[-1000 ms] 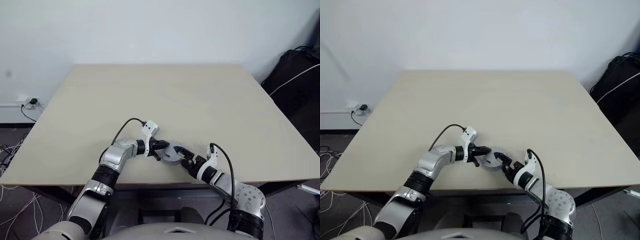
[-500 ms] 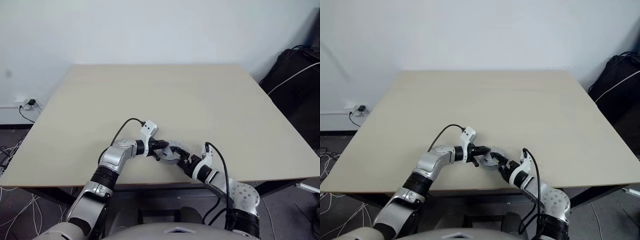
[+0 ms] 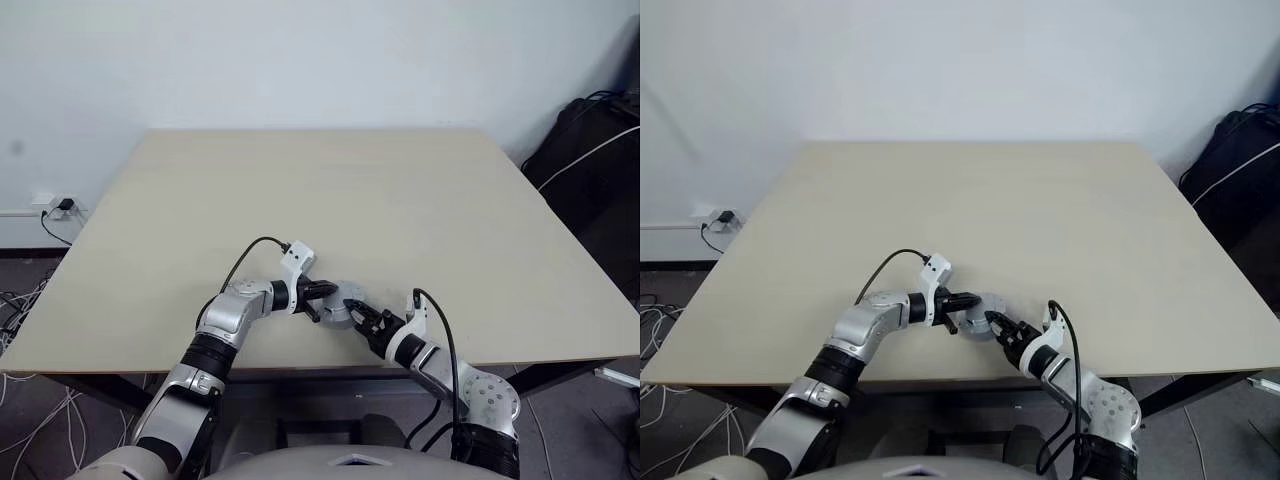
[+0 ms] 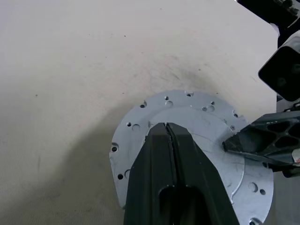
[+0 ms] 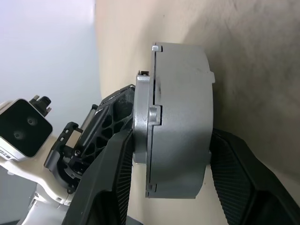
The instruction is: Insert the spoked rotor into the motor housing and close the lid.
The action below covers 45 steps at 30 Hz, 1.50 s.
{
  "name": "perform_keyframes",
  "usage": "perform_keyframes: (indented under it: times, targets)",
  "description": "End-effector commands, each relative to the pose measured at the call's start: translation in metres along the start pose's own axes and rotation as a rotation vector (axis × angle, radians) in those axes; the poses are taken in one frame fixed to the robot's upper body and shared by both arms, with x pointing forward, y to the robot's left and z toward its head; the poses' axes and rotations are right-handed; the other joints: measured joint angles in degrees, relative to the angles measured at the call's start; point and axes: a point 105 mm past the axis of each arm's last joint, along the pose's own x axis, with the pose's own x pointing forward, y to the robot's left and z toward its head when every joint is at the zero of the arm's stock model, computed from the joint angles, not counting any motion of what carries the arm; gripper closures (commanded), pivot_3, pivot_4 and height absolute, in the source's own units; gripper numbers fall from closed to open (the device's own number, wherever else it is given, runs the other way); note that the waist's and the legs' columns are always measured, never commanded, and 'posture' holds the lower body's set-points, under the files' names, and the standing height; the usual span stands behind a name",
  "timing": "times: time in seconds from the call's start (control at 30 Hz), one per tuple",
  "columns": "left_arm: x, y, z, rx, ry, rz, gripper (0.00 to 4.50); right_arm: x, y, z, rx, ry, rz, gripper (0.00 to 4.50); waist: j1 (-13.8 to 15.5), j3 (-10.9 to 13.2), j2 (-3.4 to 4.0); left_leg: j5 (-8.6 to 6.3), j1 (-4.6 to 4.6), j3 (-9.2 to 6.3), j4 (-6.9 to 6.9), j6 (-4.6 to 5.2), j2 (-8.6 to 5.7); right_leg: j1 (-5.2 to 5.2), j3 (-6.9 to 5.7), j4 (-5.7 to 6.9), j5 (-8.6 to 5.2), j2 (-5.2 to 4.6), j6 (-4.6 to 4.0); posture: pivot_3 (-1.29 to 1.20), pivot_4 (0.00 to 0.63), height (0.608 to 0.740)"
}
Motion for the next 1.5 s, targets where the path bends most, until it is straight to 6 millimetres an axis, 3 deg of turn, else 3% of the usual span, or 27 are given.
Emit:
perform_keyframes:
  times: [0.03, 0.23, 0.4, 0.5, 0.57, 0.77, 0.93, 1.07, 1.17, 1.5]
  targets:
    - [0.001, -0.001, -0.012, -0.038, 0.014, 0.014, 4.50, 0.004, 0.016, -0.006, -0.015, 0.006, 0.056, 2.39, 0.0, 0.0, 0.02, 0.00, 0.00, 0.00, 0.00, 0.01, 0.00, 0.01, 0.00, -0.03, 0.01, 0.00, 0.01, 0.00, 0.000, 0.740]
    - [-0.015, 0.006, 0.029, -0.069, -0.269, 0.122, 4.50, 0.003, 0.016, -0.007, 0.000, -0.002, 0.063, 2.39, -0.1, 0.0, 0.02, -0.03, -0.10, 0.00, -0.04, 0.04, 0.00, -0.05, 0.02, -0.13, 0.06, 0.00, 0.01, 0.00, 0.000, 0.740]
    - [-0.051, 0.018, 0.060, -0.135, -0.563, 0.294, 4.50, 0.003, 0.016, -0.009, 0.011, -0.002, 0.070, 2.39, -0.1, 0.2, -0.04, -0.03, -0.15, 0.00, -0.05, 0.04, 0.00, -0.10, 0.04, -0.15, 0.20, 0.00, -0.20, 0.00, 0.000, 0.740]
    - [-0.079, 0.019, 0.067, -0.210, -0.719, 0.365, 4.50, 0.001, 0.018, -0.009, 0.024, -0.002, 0.091, 2.39, -0.1, 0.2, -0.03, -0.07, -0.14, 0.01, -0.06, 0.06, 0.00, -0.07, 0.05, -0.20, 0.21, 0.00, -0.22, 0.00, 0.000, 0.740]
    - [-0.090, 0.016, 0.060, -0.272, -0.756, 0.370, 4.50, 0.000, 0.024, -0.009, 0.035, -0.009, 0.127, 2.39, -0.1, 0.2, -0.03, -0.11, -0.15, 0.03, -0.06, 0.10, 0.00, -0.06, 0.05, -0.23, 0.21, 0.01, -0.23, 0.00, 0.000, 0.740]
    - [-0.097, 0.001, -0.003, -0.511, -0.696, 0.391, 4.50, -0.005, 0.067, -0.003, 0.075, -0.032, 0.374, 2.40, -0.2, 0.4, -0.04, -0.09, -0.16, 0.09, -0.02, 0.38, 0.00, -0.06, 0.08, -0.30, 0.19, 0.04, -0.20, 0.00, 0.000, 0.740]
    - [-0.097, -0.020, -0.022, -0.693, -0.734, 0.298, 4.50, -0.002, 0.088, 0.002, 0.074, -0.037, 0.451, 2.40, -0.3, 0.5, 0.04, -0.25, -0.15, 0.07, 0.06, 0.11, 0.02, -0.04, 0.07, -0.29, 0.06, 0.03, 0.09, 0.00, 0.000, 0.740]
    - [-0.099, -0.037, -0.017, -0.846, -0.834, 0.144, 4.50, 0.003, 0.099, 0.000, 0.050, -0.008, 0.473, 2.40, -0.5, 0.5, 0.15, -0.25, -0.14, 0.07, 0.03, 0.10, 0.05, -0.07, 0.10, -0.29, 0.06, 0.04, 0.10, 0.00, 0.000, 0.740]
    - [-0.103, -0.043, -0.012, -0.942, -0.901, 0.048, 3.85, 0.006, 0.103, -0.001, 0.027, 0.013, 0.473, 2.40, -0.4, 0.6, 0.19, -0.26, -0.20, 0.07, 0.02, 0.10, 0.04, -0.14, 0.11, -0.29, 0.06, 0.06, 0.09, 0.00, 0.000, 0.740]
    - [-0.105, -0.052, -0.005, -1.100, -1.006, -0.101, 0.50, 0.011, 0.102, -0.007, 0.001, 0.063, 0.441, 2.40, -0.3, 0.6, 0.19, -0.25, -0.19, 0.10, 0.16, 0.11, 0.01, -0.04, 0.11, -0.29, 0.07, 0.09, 0.09, 0.00, 0.000, 0.740]
